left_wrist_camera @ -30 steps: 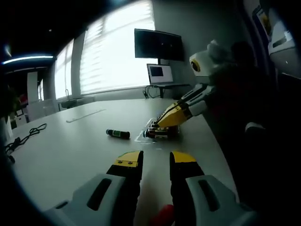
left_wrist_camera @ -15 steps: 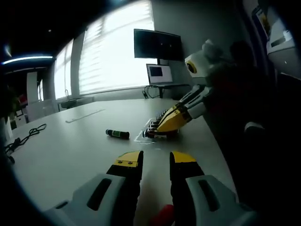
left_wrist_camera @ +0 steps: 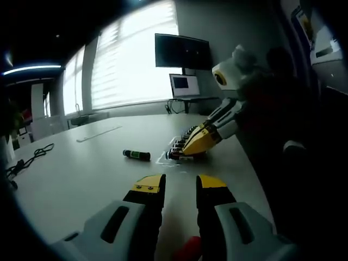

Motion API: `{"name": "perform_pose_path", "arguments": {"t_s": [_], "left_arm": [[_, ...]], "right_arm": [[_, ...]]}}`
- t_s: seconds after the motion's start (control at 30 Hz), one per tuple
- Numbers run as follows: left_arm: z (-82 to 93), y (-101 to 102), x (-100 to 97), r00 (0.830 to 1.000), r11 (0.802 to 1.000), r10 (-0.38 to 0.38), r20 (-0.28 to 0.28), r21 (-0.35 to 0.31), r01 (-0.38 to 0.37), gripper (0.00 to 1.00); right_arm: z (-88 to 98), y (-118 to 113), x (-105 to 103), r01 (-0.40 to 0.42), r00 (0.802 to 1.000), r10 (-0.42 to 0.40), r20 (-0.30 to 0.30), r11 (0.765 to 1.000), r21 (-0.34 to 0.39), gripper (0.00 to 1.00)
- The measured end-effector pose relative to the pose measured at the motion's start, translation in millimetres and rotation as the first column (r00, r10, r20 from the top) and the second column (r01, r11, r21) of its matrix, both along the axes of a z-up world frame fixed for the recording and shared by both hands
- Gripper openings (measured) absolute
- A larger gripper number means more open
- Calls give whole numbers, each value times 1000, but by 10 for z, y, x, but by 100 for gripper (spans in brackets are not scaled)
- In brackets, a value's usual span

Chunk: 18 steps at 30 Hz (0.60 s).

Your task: Grip medicine bottles put into box

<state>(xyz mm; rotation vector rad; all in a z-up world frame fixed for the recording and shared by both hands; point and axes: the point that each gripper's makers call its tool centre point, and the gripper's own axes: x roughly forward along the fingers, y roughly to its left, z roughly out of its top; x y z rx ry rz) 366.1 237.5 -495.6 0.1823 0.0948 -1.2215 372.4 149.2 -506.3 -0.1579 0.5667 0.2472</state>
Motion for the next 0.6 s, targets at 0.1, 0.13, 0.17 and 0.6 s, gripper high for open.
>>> {"name": "perform_pose_path", "arguments": {"t_s": [0.1, 0.13, 0.17, 0.6], "left_arm": [[1, -1, 2, 1000, 1000, 1, 0, 0, -1, 16], [0, -1, 3, 1000, 1000, 1, -1, 0, -1, 16], [-2, -2, 2, 1000, 1000, 1, -1, 0, -1, 16], [-13, -4, 0, 1000, 1000, -1, -1, 4, 1, 16]], "right_arm": [[-4, -3, -1, 2, 1000, -2, 4, 1000, 1, 1], [-14, -4, 1, 4, 1000, -4, 3, 1000, 4, 0], [-43, 7, 15, -7, 1000, 7, 3, 1000, -9, 0], [-33, 23, -49, -6, 1000, 6, 20, 1000, -8, 1]]}}
